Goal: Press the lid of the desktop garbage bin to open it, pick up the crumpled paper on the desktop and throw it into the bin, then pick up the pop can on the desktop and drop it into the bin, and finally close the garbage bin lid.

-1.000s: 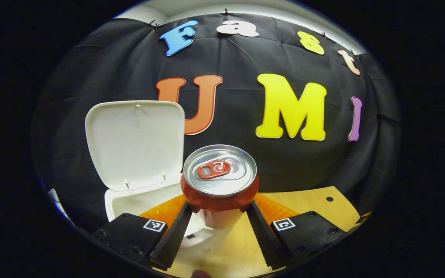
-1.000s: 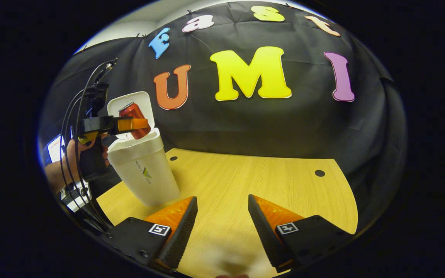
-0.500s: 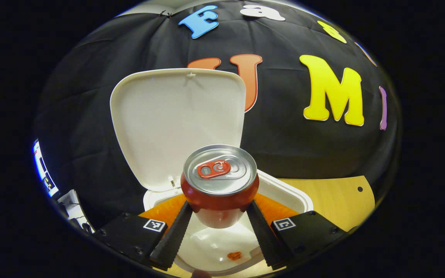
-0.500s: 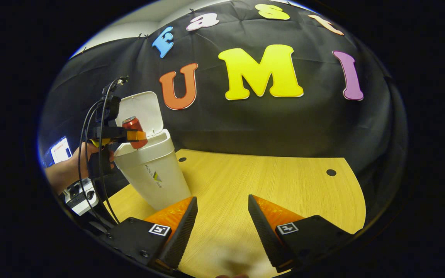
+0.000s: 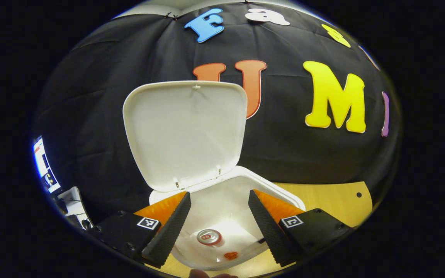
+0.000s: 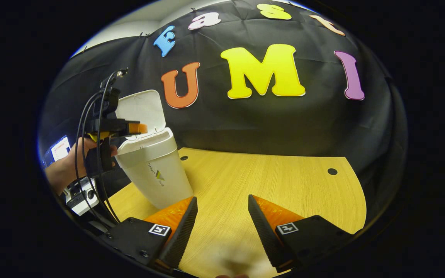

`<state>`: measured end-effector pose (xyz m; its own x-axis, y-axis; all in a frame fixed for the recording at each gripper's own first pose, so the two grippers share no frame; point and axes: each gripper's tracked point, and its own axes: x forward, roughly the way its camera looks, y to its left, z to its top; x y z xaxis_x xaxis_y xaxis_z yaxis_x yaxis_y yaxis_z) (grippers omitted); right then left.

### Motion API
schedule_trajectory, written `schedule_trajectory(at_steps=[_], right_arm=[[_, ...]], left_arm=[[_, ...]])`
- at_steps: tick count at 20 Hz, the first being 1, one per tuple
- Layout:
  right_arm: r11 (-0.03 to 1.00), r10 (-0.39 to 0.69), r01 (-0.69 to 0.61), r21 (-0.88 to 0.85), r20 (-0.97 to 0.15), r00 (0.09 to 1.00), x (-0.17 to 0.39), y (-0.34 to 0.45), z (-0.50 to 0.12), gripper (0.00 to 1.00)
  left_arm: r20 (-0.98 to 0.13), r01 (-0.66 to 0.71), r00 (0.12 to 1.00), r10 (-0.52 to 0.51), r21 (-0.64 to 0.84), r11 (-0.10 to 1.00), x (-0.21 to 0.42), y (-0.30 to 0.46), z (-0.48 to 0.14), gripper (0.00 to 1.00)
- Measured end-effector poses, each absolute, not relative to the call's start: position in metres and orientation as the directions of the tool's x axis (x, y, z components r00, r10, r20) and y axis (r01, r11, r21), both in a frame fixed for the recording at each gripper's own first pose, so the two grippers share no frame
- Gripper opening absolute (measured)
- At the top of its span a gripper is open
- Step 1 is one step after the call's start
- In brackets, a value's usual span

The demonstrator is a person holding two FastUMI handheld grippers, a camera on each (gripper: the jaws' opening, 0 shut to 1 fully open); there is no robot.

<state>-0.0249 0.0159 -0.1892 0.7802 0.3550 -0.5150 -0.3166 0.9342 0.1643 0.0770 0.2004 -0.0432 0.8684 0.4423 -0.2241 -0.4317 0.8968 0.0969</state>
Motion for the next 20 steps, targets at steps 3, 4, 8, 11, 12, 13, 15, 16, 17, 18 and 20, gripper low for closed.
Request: schedule_trajectory(at_steps=[3,4,8,11,12,13,15,16,17,18,20], right_arm=[[0.93,0.364,-0.327,0.164,-0.507,0.781,-0.025,0.014,-0.184,0.84],[0.929,0.367,-0.334,0.159,-0.505,0.781,-0.026,0.013,-0.182,0.84],[0.931,0.364,-0.333,0.152,-0.49,0.792,-0.021,-0.001,-0.171,0.84],[0.941,0.336,-0.315,0.127,-0.475,0.813,-0.013,-0.014,-0.156,0.84],[0.941,0.335,-0.315,0.123,-0.468,0.818,-0.01,-0.016,-0.151,0.84],[0.941,0.335,-0.315,0.122,-0.464,0.82,-0.009,-0.017,-0.148,0.84],[0.941,0.335,-0.321,0.111,-0.449,0.828,-0.005,-0.019,-0.138,0.84],[0.941,0.334,-0.322,0.104,-0.442,0.833,-0.001,-0.02,-0.136,0.84],[0.942,0.33,-0.32,0.1,-0.438,0.836,0.0,-0.021,-0.134,0.84],[0.944,0.327,-0.315,0.102,-0.435,0.839,0.003,-0.023,-0.131,0.84],[0.947,0.319,-0.302,0.109,-0.431,0.844,0.007,-0.026,-0.131,0.84]], left_arm=[[-0.084,-0.472,0.872,0.483,0.125,0.873,0.085,0.181,0.005,0.98],[-0.035,-0.494,0.864,0.503,0.138,0.858,0.088,0.183,0.021,0.98],[0.075,-0.592,0.806,0.588,0.104,0.799,0.101,0.196,0.093,0.97],[0.1,-0.666,0.745,0.659,0.062,0.744,0.109,0.22,0.128,0.96],[0.091,-0.679,0.733,0.674,0.044,0.732,0.113,0.229,0.134,0.96],[0.076,-0.697,0.716,0.694,0.024,0.716,0.118,0.239,0.139,0.95],[0.018,-0.747,0.664,0.747,0.006,0.664,0.119,0.259,0.129,0.96],[-0.012,-0.768,0.64,0.769,0.009,0.64,0.121,0.269,0.125,0.95],[-0.039,-0.777,0.628,0.778,0.021,0.629,0.126,0.274,0.121,0.95],[-0.07,-0.784,0.616,0.785,0.041,0.619,0.13,0.277,0.115,0.94],[-0.117,-0.79,0.601,0.791,0.066,0.61,0.135,0.281,0.103,0.92]])
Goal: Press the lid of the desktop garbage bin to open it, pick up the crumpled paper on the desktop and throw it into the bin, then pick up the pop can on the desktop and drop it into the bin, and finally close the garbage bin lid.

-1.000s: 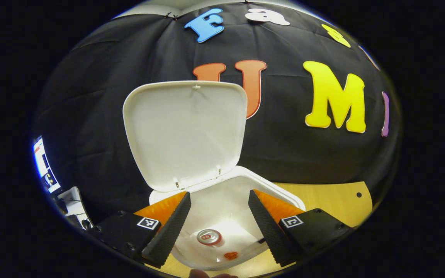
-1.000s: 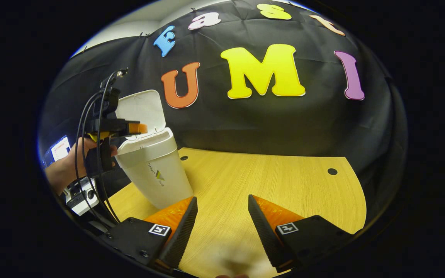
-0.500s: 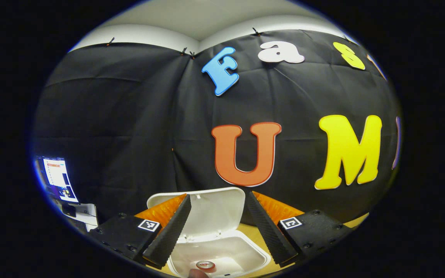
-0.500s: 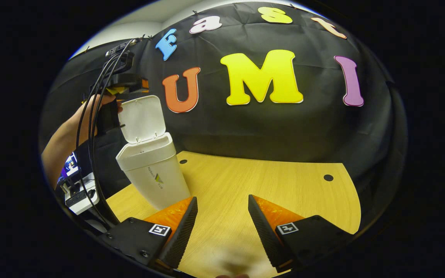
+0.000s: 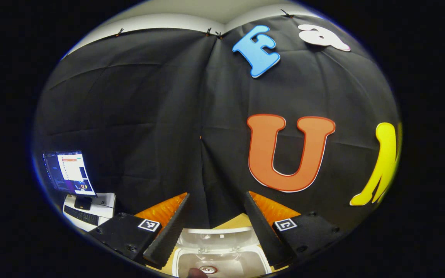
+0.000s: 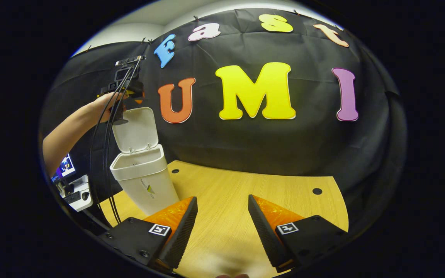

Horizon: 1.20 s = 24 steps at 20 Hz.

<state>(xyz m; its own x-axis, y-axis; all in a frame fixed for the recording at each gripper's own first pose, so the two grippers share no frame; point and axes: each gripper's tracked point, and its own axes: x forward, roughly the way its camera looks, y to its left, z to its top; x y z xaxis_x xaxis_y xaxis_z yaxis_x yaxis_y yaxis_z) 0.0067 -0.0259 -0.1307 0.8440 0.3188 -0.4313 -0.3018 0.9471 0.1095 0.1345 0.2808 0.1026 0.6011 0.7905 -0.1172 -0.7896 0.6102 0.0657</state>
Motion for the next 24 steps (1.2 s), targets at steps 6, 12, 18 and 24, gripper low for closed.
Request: schedule_trajectory(at_steps=[6,12,18,24], right_arm=[[0.947,0.32,-0.297,0.12,-0.437,0.841,0.004,-0.032,-0.135,0.84],[0.93,0.367,-0.336,0.15,-0.441,0.819,-0.004,-0.034,-0.141,0.84],[0.927,0.373,-0.346,0.144,-0.454,0.809,-0.014,-0.047,-0.151,0.84],[0.937,0.347,-0.319,0.144,-0.486,0.802,-0.029,-0.066,-0.16,0.84]], left_arm=[[-0.176,-0.785,0.595,0.784,0.079,0.614,0.136,0.274,0.083,0.92],[-0.172,-0.781,0.602,0.78,0.074,0.62,0.108,0.227,0.056,0.93],[-0.204,-0.762,0.623,0.755,0.061,0.645,0.068,0.186,-0.02,0.9],[-0.267,-0.751,0.61,0.746,0.106,0.652,0.059,0.18,-0.077,0.91]])
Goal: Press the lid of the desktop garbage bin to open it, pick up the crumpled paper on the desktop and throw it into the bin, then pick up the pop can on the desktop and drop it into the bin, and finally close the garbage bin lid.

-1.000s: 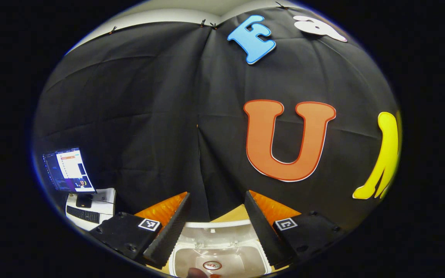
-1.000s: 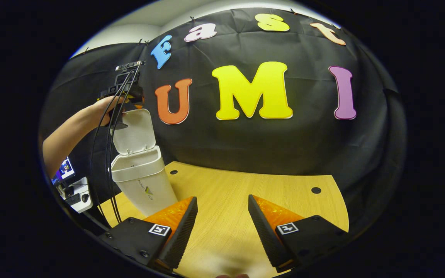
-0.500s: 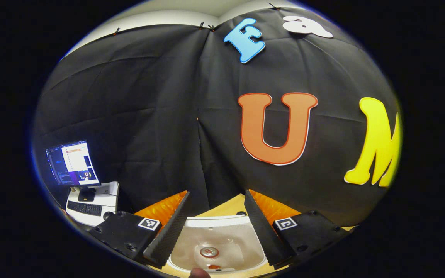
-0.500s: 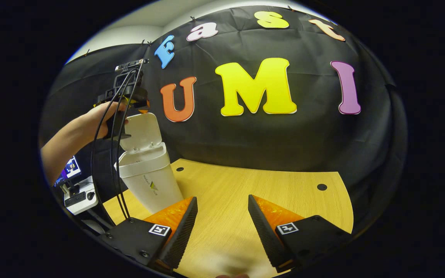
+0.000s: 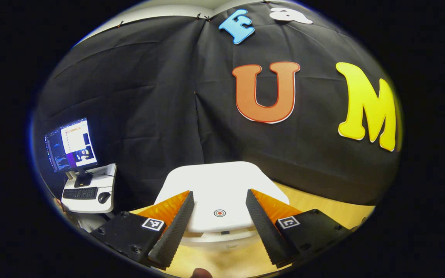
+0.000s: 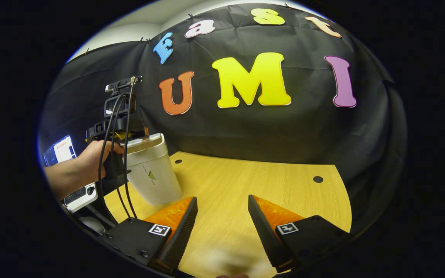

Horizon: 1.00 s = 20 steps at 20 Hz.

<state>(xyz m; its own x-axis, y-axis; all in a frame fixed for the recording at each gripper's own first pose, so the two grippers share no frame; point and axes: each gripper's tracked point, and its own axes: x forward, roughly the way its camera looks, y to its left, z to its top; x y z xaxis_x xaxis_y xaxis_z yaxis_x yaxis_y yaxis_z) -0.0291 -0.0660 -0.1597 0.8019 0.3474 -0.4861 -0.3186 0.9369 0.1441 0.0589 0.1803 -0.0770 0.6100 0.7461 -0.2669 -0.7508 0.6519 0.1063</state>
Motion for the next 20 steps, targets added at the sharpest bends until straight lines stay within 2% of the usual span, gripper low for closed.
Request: schedule_trajectory(at_steps=[6,10,11,12,13,16,17,20], right_arm=[[0.954,0.299,-0.256,0.155,-0.5,0.813,-0.028,-0.086,-0.164,0.84],[0.95,0.313,-0.261,0.173,-0.506,0.804,-0.031,-0.078,-0.168,0.84],[0.949,0.316,-0.266,0.17,-0.503,0.805,-0.033,-0.077,-0.168,0.84],[0.948,0.318,-0.27,0.168,-0.496,0.808,-0.032,-0.075,-0.166,0.84],[0.949,0.317,-0.272,0.163,-0.488,0.814,-0.03,-0.074,-0.164,0.84],[0.952,0.307,-0.273,0.141,-0.458,0.834,-0.023,-0.071,-0.152,0.84],[0.954,0.299,-0.271,0.128,-0.441,0.846,-0.02,-0.071,-0.146,0.84],[0.965,0.262,-0.247,0.09,-0.393,0.881,-0.009,-0.067,-0.129,0.84]], left_arm=[[-0.275,-0.75,0.621,0.734,0.065,0.659,0.059,0.18,-0.094,0.9],[-0.277,-0.741,0.623,0.732,0.094,0.665,0.06,0.177,-0.096,0.89],[-0.266,-0.739,0.63,0.73,0.086,0.669,0.059,0.177,-0.098,0.95],[-0.246,-0.731,0.638,0.729,0.102,0.674,0.06,0.177,-0.095,0.96],[-0.221,-0.727,0.646,0.731,0.113,0.677,0.06,0.179,-0.092,0.88],[-0.153,-0.714,0.671,0.725,0.127,0.688,0.06,0.18,-0.086,0.87],[-0.15,-0.703,0.688,0.71,0.103,0.704,0.06,0.18,-0.086,0.92],[-0.099,-0.657,0.744,0.66,0.067,0.751,0.065,0.174,-0.062,0.94]])
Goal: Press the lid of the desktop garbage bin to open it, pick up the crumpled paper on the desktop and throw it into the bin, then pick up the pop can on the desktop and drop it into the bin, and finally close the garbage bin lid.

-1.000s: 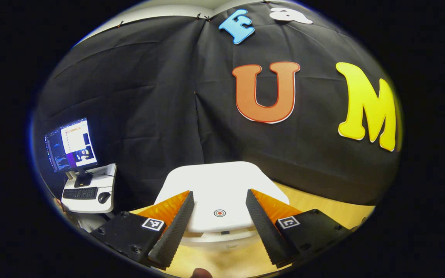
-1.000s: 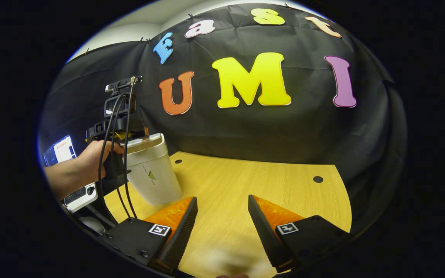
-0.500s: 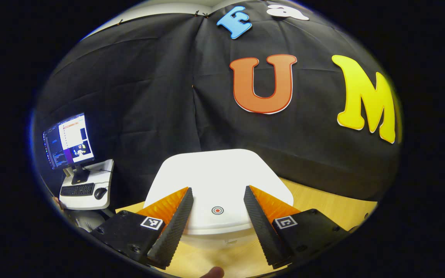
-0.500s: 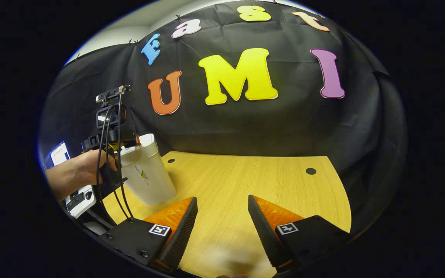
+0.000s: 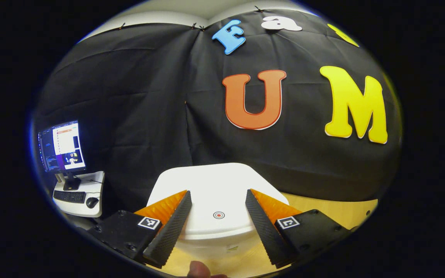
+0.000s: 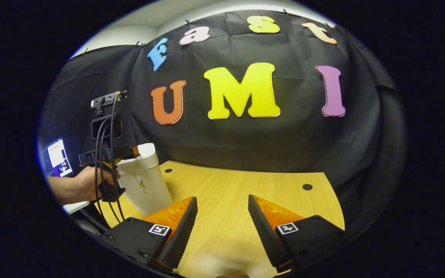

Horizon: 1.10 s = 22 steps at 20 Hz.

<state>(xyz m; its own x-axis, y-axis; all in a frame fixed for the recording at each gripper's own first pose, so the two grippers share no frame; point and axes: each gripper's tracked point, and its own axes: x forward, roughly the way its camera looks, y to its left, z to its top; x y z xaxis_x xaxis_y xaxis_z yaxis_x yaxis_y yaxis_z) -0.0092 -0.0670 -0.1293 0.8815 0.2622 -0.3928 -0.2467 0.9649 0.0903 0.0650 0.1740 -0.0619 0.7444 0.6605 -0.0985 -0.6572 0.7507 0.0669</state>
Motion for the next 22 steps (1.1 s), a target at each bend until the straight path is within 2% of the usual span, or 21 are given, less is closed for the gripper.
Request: schedule_trajectory(at_steps=[5,8,11,17,22], right_arm=[[0.977,0.213,-0.21,0.039,-0.273,0.938,0.005,-0.046,-0.085,0.84],[0.984,0.176,-0.177,0.008,-0.18,0.968,0.013,-0.038,-0.052,0.84],[0.992,0.129,-0.13,0.0,-0.113,0.985,0.013,-0.037,-0.028,0.82],[0.996,0.085,-0.087,-0.017,-0.079,0.993,0.008,-0.035,-0.02,0.84],[1.0,0.019,-0.019,-0.002,-0.049,0.999,0.005,-0.046,-0.013,0.85]], left_arm=[[0.03,-0.451,0.892,0.45,0.028,0.892,0.068,0.125,-0.005,0.94],[0.079,-0.337,0.94,0.332,0.063,0.939,0.054,0.093,0.022,0.95],[0.077,-0.249,0.966,0.246,0.041,0.968,0.024,0.06,0.02,0.95],[0.099,-0.138,0.986,0.133,0.051,0.989,0.006,0.025,0.024,0.95],[0.082,-0.09,0.993,0.083,0.08,0.993,-0.001,0.011,0.014,0.95]])
